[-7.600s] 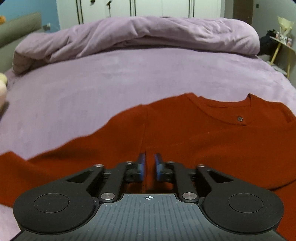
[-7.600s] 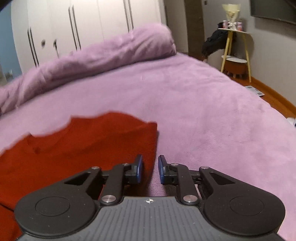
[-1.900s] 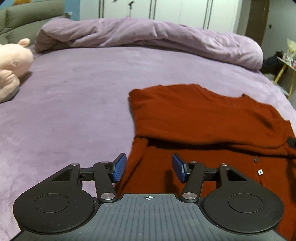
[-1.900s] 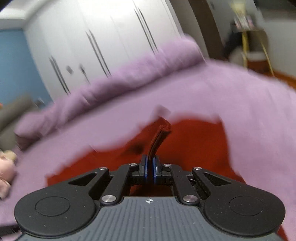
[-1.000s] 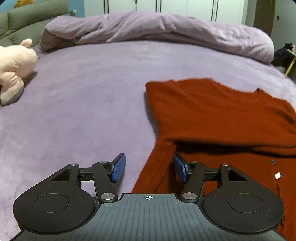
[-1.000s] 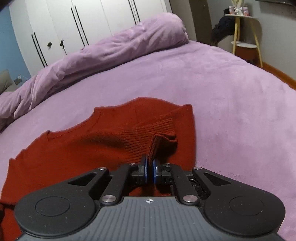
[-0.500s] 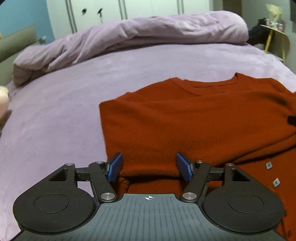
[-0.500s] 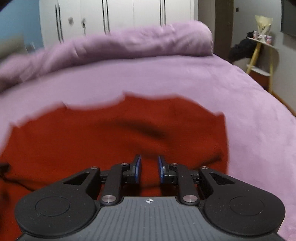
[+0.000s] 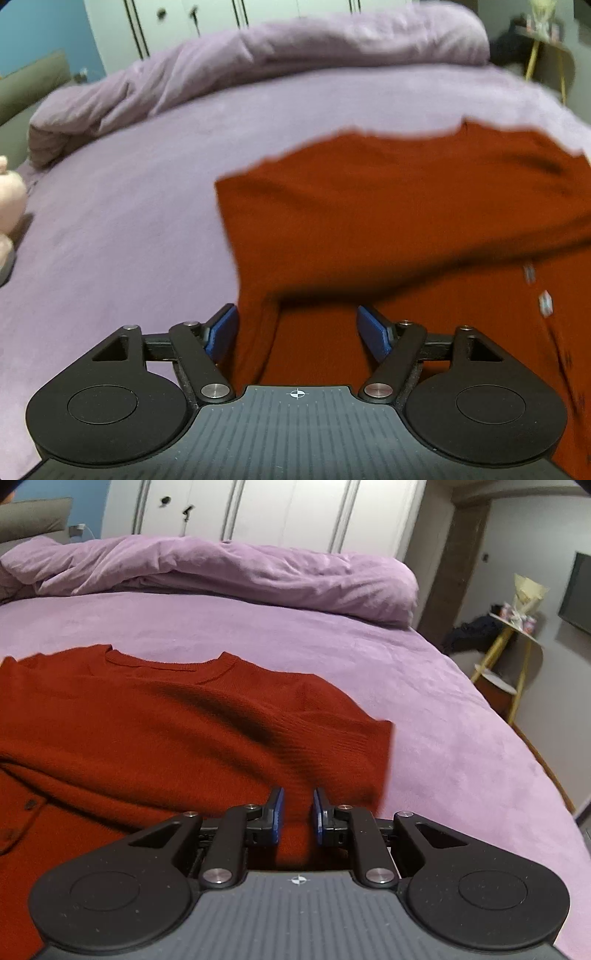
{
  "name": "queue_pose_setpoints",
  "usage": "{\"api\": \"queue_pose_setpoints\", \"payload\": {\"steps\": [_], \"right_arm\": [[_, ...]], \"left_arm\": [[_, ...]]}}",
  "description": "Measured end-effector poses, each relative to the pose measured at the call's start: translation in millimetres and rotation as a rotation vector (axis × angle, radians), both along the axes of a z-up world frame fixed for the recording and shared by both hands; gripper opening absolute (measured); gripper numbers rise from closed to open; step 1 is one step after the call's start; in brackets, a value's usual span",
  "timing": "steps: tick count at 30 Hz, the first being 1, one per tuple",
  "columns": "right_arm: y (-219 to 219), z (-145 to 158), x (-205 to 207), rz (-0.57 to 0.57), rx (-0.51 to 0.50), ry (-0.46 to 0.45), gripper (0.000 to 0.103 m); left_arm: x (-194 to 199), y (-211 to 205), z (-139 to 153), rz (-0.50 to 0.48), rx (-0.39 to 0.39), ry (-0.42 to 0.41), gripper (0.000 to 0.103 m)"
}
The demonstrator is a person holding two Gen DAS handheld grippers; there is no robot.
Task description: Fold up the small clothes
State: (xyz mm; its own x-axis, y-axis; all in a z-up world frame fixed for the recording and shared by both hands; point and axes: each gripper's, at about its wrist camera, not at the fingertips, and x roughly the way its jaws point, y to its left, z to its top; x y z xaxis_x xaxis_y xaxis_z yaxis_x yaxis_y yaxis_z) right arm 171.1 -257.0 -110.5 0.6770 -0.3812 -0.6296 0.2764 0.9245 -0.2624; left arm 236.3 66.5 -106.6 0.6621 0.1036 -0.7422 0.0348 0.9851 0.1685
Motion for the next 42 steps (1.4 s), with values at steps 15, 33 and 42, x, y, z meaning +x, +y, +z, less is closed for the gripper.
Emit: {"api": "queue_pose_setpoints", "payload": {"steps": [15,33,42], "right_arm": [[-6,37,-254,-0.152,0.357,0.111,0.061],[-34,14,-272,-0.185,0.744,0.048,0.006],[-52,35,-264,-0.093,0.988,-0.125,0.005]], "left_arm": [[-207,69,16,0.145,-0.224,0.068,0.078],[-214,91,8,0.125,-0.448,0.166,0.009],[-198,107,66,0.126,-0.618,-0.035,0.008]]}}
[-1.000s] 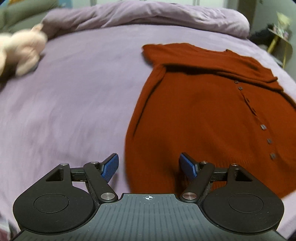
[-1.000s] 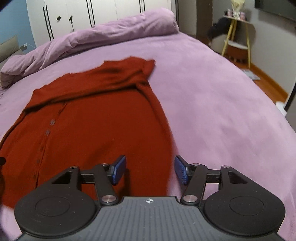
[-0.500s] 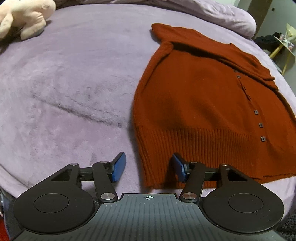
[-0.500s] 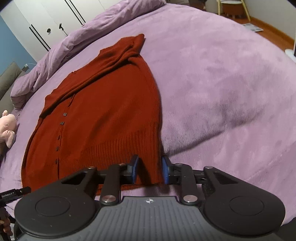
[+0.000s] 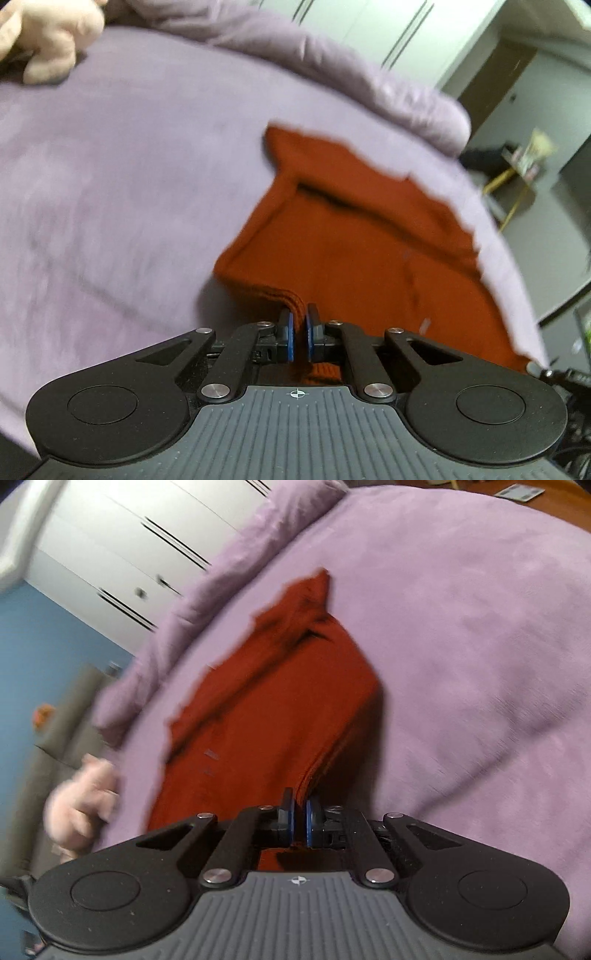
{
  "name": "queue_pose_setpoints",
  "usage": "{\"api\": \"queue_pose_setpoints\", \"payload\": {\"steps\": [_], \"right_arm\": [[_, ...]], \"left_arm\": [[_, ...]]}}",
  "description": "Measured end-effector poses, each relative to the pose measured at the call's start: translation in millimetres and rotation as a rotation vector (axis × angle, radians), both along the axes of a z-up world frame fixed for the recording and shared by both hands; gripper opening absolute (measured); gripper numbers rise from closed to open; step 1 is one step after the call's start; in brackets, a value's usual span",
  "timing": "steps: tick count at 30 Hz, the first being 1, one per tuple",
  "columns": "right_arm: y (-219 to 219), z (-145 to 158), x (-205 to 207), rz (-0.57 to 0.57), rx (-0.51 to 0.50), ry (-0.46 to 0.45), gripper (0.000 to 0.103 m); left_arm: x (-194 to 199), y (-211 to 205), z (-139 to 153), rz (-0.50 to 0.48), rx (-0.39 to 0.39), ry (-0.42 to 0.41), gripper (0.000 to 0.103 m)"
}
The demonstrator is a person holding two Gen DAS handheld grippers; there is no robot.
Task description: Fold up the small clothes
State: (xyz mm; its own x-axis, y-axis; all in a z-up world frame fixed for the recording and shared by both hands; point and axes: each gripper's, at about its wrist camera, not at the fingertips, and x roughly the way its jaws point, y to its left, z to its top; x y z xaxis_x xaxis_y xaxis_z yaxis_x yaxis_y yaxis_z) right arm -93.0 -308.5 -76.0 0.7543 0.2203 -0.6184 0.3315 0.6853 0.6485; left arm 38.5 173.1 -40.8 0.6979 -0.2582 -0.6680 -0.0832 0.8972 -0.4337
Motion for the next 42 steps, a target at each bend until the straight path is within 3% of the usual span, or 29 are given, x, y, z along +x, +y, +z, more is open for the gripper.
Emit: {"api": "queue_pose_setpoints", "payload": {"steps": [2,5,12,15,17,18,20,22,26,33,35,37,38,42], "right_arm": [[-5,10,13,-0.009,0.016,-0.049,0.005],[-9,24,40,-0.023,-0.034,-0.078,0.005],[3,29,107,-0.024,-0.315,-0.03,0.005],[10,24,125,0.009,-0.452,0.013,0.006],[10,22,129,0.009,-0.5,0.042,0.01],[9,22,127,-0.008,-0.519,0.036,0.013],[5,22,121,-0.014,-0.539,0.01,0.03],[3,17,119,0.018,-0.565,0.008,0.038],[7,2,133,0.162,-0.627,0.071,0.044],[19,-17,152,0.263,-0.714,0.126,0.043],[19,-18,152,0.262,-0.709,0.115,0.027],[21,-18,150,0.271,-0.716,0.106,0.016],[23,-19,151,0.279,-0.729,0.103,0.012],[34,-24,155,0.317,-0.793,0.101,0.01]], "left_arm": [[16,2,12,0.014,0.002,-0.037,0.008],[45,-1,19,0.04,0.067,-0.068,0.008],[96,-31,-3,0.014,0.277,-0.077,0.011],[101,-31,-10,0.038,0.319,-0.078,0.028],[98,-22,-10,0.048,0.324,-0.114,0.049],[96,-17,-10,0.039,0.318,-0.128,0.053],[97,-9,-15,-0.008,0.314,-0.126,0.057],[102,-8,-23,-0.049,0.339,-0.096,0.057],[113,-16,-38,-0.124,0.388,-0.055,0.057],[126,-31,-49,-0.204,0.401,-0.039,0.044],[126,-31,-50,-0.206,0.404,-0.039,0.024],[126,-30,-50,-0.217,0.394,-0.038,0.016],[128,-29,-51,-0.226,0.387,-0.029,0.016],[136,-30,-54,-0.234,0.387,-0.006,0.018]]}}
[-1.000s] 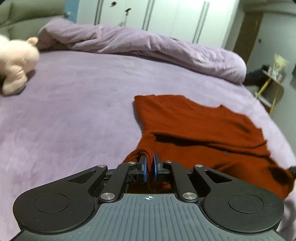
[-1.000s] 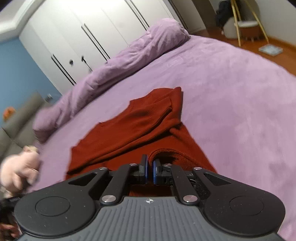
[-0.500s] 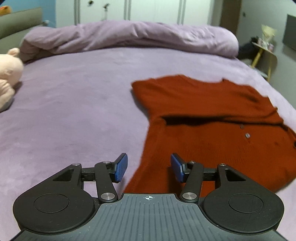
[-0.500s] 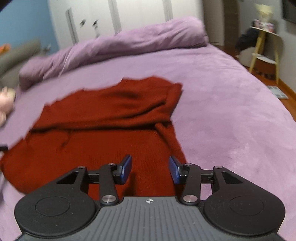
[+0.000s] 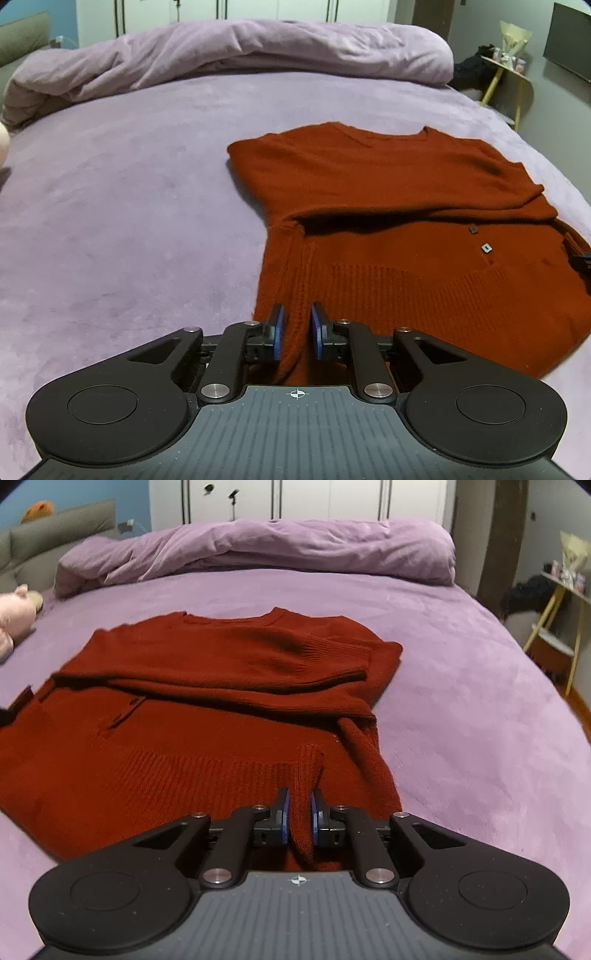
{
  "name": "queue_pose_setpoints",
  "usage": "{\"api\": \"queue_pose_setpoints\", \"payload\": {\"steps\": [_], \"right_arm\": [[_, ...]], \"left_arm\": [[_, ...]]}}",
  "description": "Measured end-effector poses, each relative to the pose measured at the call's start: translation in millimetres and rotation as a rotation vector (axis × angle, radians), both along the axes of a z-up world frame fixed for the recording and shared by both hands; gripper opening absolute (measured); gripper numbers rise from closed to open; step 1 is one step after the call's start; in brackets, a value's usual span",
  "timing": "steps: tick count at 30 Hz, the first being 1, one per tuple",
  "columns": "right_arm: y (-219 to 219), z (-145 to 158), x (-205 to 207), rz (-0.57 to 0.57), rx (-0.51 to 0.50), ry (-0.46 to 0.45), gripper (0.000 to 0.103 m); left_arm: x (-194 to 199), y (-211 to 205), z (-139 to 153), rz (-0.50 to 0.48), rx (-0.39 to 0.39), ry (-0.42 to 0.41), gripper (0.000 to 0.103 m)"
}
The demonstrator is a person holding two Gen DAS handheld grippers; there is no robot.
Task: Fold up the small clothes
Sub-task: 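Grasp the cardigan hem with both grippers to begin folding it upward, then lift the hem with both grippers and fold it over the cardigan body, then release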
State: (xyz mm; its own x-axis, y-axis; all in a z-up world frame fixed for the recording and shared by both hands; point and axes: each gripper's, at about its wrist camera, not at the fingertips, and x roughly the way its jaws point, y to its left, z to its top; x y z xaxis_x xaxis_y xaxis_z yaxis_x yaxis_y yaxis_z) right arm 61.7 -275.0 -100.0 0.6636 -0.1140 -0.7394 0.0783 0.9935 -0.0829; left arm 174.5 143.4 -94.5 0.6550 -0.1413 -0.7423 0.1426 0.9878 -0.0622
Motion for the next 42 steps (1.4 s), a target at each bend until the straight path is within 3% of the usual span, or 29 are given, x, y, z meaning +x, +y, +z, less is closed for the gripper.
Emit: {"api": "queue_pose_setpoints", "payload": {"steps": [2,4,6,11,14,17,20,24,26,27,29,32,35,36,37,38,40,42], "right_arm": [[3,1,1,-0.001,-0.011,-0.003,0.009],[5,4,2,-0.005,-0.017,-0.01,0.008],[8,11,0,0.002,-0.025,-0.042,0.008],[4,54,-2,-0.011,0.015,-0.211,0.007],[-5,77,11,-0.047,0.053,-0.306,0.007],[-13,84,35,-0.091,0.033,-0.352,0.007],[-22,73,68,-0.133,0.024,-0.33,0.008],[-40,41,105,-0.179,0.069,-0.216,0.008],[-47,25,113,-0.19,0.083,-0.161,0.009],[-48,17,115,-0.195,0.088,-0.139,0.009],[-53,9,116,-0.197,0.108,-0.11,0.015],[-58,6,113,-0.191,0.144,-0.111,0.019],[-61,1,112,-0.154,0.174,-0.093,0.02],[-59,1,113,-0.141,0.165,-0.092,0.02],[-57,1,114,-0.13,0.149,-0.093,0.02],[-55,0,114,-0.125,0.127,-0.093,0.017],[-49,-1,114,-0.127,0.085,-0.101,0.009],[-40,4,114,-0.125,0.042,-0.117,0.008]], "left_arm": [[4,-1,-1,-0.005,0.001,0.008,0.019],[6,-1,0,-0.015,-0.01,0.017,0.01],[6,0,6,-0.008,-0.018,0.009,0.008],[7,15,55,0.051,-0.149,-0.158,0.008],[24,20,78,0.088,-0.164,-0.244,0.008],[55,15,84,0.14,-0.142,-0.274,0.008],[91,6,65,0.174,-0.131,-0.201,0.008],[117,-3,24,0.19,-0.08,-0.075,0.009],[121,-1,11,0.172,-0.092,-0.034,0.011],[119,2,5,0.159,-0.112,-0.019,0.013],[117,7,0,0.142,-0.133,-0.018,0.03],[114,15,-5,0.111,-0.19,-0.002,0.043],[113,20,-8,0.106,-0.254,0.016,0.046],[113,19,-10,0.107,-0.253,0.021,0.045],[114,19,-12,0.111,-0.244,0.026,0.036],[115,18,-13,0.118,-0.224,0.024,0.015],[115,16,-9,0.145,-0.173,0.01,0.009],[110,16,7,0.159,-0.179,-0.033,0.008]]}}
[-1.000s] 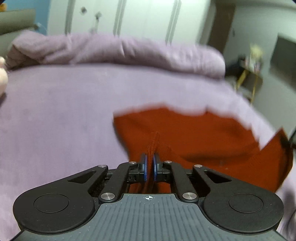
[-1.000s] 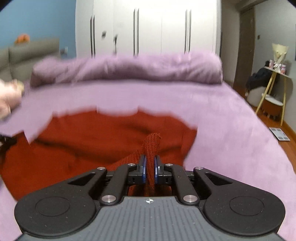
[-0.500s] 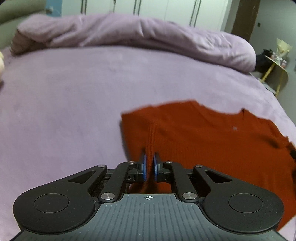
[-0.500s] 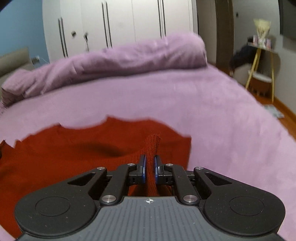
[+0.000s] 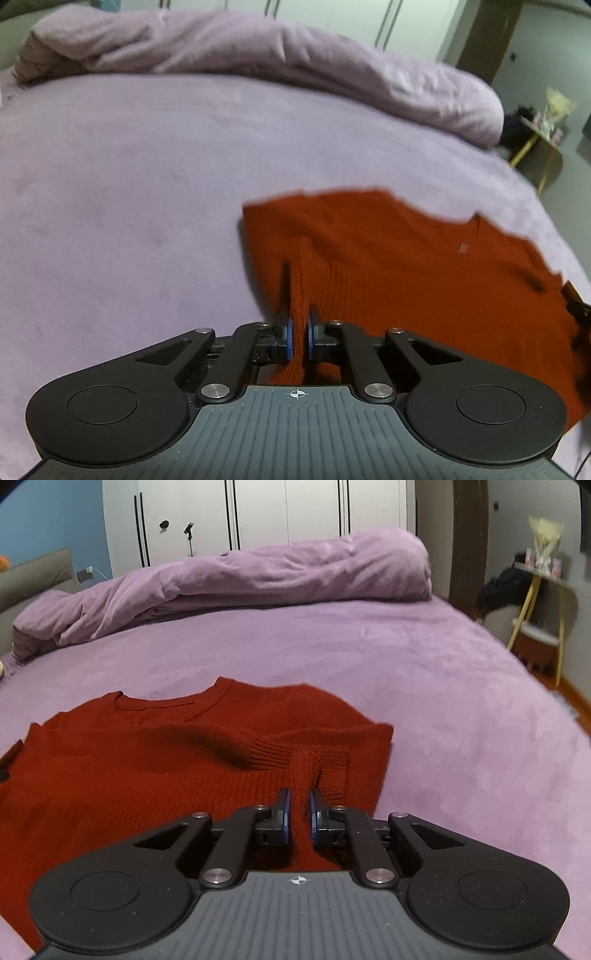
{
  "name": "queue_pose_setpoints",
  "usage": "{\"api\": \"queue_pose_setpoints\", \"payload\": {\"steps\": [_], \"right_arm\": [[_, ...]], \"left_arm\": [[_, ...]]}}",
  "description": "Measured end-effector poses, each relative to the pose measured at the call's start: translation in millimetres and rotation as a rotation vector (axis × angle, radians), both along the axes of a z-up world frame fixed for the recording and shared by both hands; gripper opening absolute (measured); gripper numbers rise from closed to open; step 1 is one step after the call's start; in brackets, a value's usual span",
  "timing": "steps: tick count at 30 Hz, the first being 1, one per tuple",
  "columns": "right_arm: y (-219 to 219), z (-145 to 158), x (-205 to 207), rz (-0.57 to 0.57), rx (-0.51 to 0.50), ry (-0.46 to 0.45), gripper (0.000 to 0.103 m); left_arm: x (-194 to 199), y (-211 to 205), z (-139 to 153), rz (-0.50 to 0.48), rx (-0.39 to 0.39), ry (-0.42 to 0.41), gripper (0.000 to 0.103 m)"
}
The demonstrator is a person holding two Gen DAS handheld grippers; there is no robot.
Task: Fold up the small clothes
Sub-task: 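Lift the hem with both grippers and fold it over the cardigan body, then release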
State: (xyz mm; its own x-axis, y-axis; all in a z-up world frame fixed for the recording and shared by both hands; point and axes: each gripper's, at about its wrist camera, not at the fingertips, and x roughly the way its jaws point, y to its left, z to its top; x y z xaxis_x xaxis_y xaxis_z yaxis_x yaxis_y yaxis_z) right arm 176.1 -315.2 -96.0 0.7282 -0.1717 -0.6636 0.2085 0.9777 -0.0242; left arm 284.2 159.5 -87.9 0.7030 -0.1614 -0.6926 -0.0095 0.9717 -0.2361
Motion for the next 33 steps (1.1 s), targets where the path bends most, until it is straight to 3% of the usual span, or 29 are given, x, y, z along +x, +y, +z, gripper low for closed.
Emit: {"api": "queue_pose_setpoints", "payload": {"steps": [5,8,13,18,21,22,23,24,26,29,33], "right_arm": [[11,45,-9,0.001,-0.053,-0.175,0.007],[12,68,8,-0.03,-0.099,-0.261,0.007],[3,65,56,-0.109,-0.14,-0.269,0.007],[-7,31,87,-0.153,-0.142,-0.212,0.009],[-12,14,96,-0.274,-0.163,-0.147,0.01],[-11,14,91,-0.298,-0.128,-0.169,0.012],[-5,14,86,-0.299,-0.084,-0.203,0.013],[4,14,82,-0.277,-0.032,-0.23,0.013],[33,8,84,-0.118,0.118,-0.253,0.013],[76,-8,102,0.071,0.26,-0.216,0.013],[89,-32,125,0.097,0.127,-0.136,0.012]], "left_arm": [[4,-5,59,0.018,0.026,-0.186,0.008],[29,-18,75,0.057,0.115,-0.243,0.009],[73,-41,59,0.128,0.202,-0.218,0.01],[95,-56,26,0.163,0.289,-0.113,0.022],[73,-59,21,0.144,0.233,-0.161,0.042],[69,-64,19,0.121,0.209,-0.182,0.05],[67,-71,15,0.096,0.184,-0.192,0.051],[69,-79,9,0.072,0.168,-0.192,0.051],[79,-95,-3,0.041,0.168,-0.17,0.052],[92,-110,-20,0.049,0.202,-0.172,0.055],[108,-106,-38,0.102,0.274,-0.143,0.059]]}}
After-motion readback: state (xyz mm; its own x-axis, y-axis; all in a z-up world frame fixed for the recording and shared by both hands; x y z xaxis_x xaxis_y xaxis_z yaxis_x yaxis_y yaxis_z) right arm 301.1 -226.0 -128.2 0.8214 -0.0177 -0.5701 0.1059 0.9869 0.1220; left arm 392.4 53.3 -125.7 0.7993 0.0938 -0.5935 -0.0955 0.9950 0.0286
